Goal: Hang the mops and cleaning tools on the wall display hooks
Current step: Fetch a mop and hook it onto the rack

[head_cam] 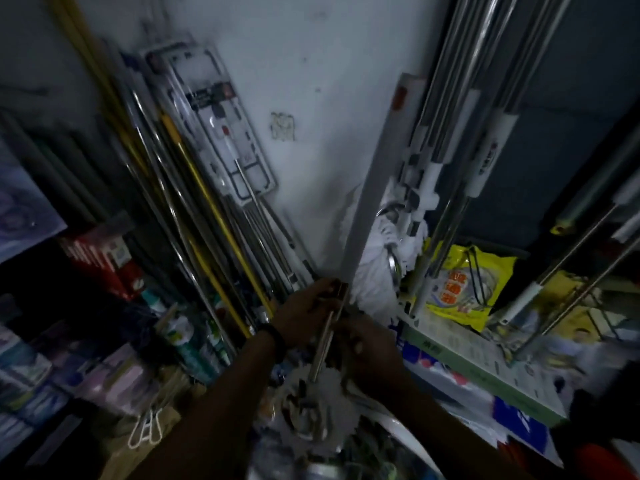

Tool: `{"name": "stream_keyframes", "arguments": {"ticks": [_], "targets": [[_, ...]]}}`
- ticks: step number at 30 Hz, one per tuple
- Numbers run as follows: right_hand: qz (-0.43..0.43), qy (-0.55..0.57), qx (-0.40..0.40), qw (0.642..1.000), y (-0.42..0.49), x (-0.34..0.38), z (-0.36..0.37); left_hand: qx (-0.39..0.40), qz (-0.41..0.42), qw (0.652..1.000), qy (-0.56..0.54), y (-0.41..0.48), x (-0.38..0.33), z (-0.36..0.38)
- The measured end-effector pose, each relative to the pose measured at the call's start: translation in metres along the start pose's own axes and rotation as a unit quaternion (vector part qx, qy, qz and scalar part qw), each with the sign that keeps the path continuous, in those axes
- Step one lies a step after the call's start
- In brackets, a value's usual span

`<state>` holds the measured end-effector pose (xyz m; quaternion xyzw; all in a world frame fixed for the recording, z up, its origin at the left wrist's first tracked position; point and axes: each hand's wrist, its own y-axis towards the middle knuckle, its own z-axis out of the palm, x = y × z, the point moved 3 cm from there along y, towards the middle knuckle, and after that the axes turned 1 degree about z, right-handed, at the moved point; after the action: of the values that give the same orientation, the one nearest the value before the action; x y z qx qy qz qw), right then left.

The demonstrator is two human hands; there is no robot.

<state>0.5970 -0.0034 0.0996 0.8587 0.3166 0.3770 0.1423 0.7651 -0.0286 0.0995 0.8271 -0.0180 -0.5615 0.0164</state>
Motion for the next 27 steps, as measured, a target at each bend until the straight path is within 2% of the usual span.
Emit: {"name": "stream_keyframes", "arguments": {"ticks": [1,3,5,9,14,16,21,27], "targets": [[0.05,0.049,-0.051,0.996,0.01,0.002,-0.019,0.003,0.003,1.0,-0.012,0.004,-0.005,-0.003],[0.094,0.113,-0.127,0.981,0.039,0.014,-0.056,0.008,0.016,0.999,-0.04,0.01,-0.022,-0.01],[0.108,0.135,-0.138,0.975,0.074,0.028,-0.087,0.01,0.027,0.996,-0.09,0.015,-0.049,-0.017],[0.094,0.145,-0.149,0.973,0.147,0.061,-0.148,0.014,0.063,0.995,-0.08,0.036,-0.108,-0.03],[0.05,0.084,-0.207,0.974,0.203,0.088,-0.205,0.006,0.11,0.989,-0.098,0.063,-0.172,-0.047],[0.025,0.091,-0.231,0.968,0.218,0.097,-0.223,-0.001,0.132,0.986,-0.099,0.073,-0.199,-0.054],[0.004,0.144,-0.246,0.959,0.258,0.113,-0.256,-0.021,0.168,0.98,-0.102,0.092,-0.259,-0.064],[-0.041,0.129,-0.249,0.959,0.304,0.141,-0.309,-0.059,0.219,0.968,-0.105,0.113,-0.329,-0.066]]}}
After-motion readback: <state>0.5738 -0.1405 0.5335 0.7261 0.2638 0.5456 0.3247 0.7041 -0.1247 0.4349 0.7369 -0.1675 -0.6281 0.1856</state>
